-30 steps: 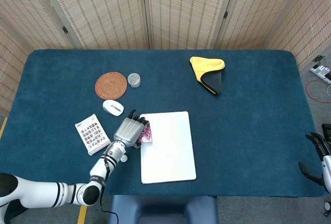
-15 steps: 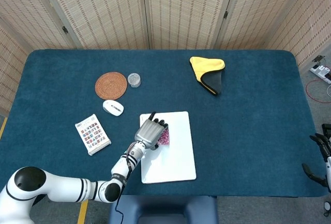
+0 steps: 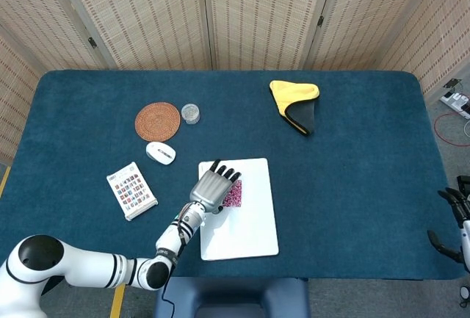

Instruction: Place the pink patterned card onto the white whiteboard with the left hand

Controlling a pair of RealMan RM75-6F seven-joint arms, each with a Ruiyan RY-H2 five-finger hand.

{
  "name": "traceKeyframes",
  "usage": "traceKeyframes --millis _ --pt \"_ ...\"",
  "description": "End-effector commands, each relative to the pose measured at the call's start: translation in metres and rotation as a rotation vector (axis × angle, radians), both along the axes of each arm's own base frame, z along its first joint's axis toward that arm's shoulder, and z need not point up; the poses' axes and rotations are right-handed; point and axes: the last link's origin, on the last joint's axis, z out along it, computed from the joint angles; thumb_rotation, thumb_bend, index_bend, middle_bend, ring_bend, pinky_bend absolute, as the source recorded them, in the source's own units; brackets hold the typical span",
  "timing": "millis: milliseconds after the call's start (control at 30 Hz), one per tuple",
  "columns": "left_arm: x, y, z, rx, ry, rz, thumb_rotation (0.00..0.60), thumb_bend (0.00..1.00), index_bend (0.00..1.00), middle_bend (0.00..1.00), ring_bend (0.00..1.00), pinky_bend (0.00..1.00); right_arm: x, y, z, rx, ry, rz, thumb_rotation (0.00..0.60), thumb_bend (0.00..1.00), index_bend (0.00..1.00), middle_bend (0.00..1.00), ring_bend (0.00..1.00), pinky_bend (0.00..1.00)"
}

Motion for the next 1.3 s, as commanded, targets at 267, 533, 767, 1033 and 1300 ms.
traceKeyframes --millis 267,533,767,1033,1300 --pt "-0.048 -0.017 0.041 0.030 0.000 -0.040 0.600 0.29 0.24 0.17 0.17 0.00 0.003 -0.001 -0.001 0.003 -0.001 0.015 0.600 0.31 0.16 0.17 0.21 0.10" --pt "-0.090 -0.040 0.061 0.043 0.050 -0.090 0.600 0.29 0.29 0.19 0.19 0.00 0.008 -0.004 -0.005 0.014 -0.002 0.034 0.600 0.31 0.16 0.17 0.21 0.10" --pt "-0.112 -0.057 0.068 0.034 0.081 -0.124 0.600 0.29 0.35 0.21 0.20 0.00 0.010 -0.003 -0.005 0.013 -0.001 0.037 0.600 0.31 0.16 0.17 0.21 0.10" --pt "-0.124 -0.068 0.057 -0.009 0.108 -0.123 0.600 0.32 0.38 0.21 0.20 0.00 0.012 -0.003 -0.006 0.015 -0.008 0.045 0.600 0.31 0.16 0.17 0.21 0.10" --pt "-0.132 -0.071 0.046 -0.024 0.111 -0.098 0.600 0.33 0.41 0.22 0.20 0.00 0.012 -0.001 -0.004 0.011 -0.006 0.042 0.600 0.31 0.16 0.17 0.21 0.10"
